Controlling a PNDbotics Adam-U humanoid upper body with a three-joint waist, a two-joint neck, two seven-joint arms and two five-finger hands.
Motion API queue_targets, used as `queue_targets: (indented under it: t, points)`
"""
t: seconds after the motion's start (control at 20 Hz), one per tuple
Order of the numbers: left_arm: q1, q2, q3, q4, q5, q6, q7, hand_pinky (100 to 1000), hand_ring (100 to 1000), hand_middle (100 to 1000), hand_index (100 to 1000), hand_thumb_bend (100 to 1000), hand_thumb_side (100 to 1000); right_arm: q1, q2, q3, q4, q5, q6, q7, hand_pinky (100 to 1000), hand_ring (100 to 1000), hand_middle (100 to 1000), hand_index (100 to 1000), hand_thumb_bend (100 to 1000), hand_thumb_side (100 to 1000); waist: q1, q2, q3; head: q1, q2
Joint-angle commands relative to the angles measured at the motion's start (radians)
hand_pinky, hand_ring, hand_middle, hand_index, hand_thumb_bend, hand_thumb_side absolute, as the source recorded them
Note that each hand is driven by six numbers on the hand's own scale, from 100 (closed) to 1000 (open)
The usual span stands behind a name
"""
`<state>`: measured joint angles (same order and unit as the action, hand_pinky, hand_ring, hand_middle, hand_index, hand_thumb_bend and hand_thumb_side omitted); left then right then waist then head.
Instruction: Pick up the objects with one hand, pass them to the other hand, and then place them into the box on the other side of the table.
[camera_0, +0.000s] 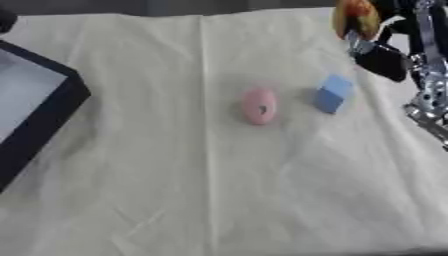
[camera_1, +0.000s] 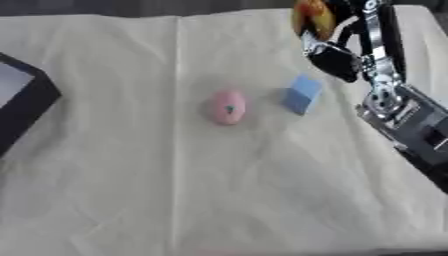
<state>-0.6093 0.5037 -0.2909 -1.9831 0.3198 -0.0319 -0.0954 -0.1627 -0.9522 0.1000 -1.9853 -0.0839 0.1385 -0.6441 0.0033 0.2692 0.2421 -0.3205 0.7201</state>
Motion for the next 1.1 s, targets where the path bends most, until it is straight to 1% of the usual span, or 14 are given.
queue_targets:
  t: [0.05,0.4,0.45,0.5,1.0,1.1]
  points:
    - [-0.042,0.002,-0.014,-0.017,0.017,0.003,-0.030,870,768,674,760,100,726,-0.026,-0.002,0.009,-0.015,0.004,0.002,0.012,234,473,434,432,141,100,0.015,-0.038,0.003,-0.008,0.007]
    - [-0.101,-0.018,-0.035,-0.017,0.023,0.035,-0.049,867,770,679,762,100,724,-0.064,0.045,0.055,-0.015,0.033,0.006,0.035,233,473,435,430,136,100,0.019,-0.040,0.015,-0.010,0.015]
    - [-0.109,-0.022,-0.038,-0.017,0.022,0.042,-0.051,867,771,679,763,100,716,-0.068,0.052,0.062,-0.015,0.035,0.010,0.037,232,473,435,430,160,100,0.019,-0.039,0.017,-0.011,0.016]
    - [-0.114,-0.025,-0.040,-0.017,0.020,0.048,-0.052,868,772,681,763,100,723,-0.072,0.056,0.068,-0.015,0.037,0.013,0.040,232,473,435,430,135,100,0.019,-0.039,0.018,-0.011,0.017]
    - [-0.188,-0.051,-0.056,-0.017,-0.012,0.082,-0.066,863,773,685,764,100,702,-0.084,0.097,0.115,-0.015,0.074,0.037,0.060,227,472,435,429,131,100,0.027,-0.040,0.034,-0.021,0.016]
    - [-0.200,-0.052,-0.057,-0.017,-0.028,0.098,-0.065,867,774,688,765,100,699,-0.087,0.106,0.124,-0.015,0.083,0.041,0.064,228,473,435,429,133,100,0.029,-0.042,0.035,-0.022,0.017]
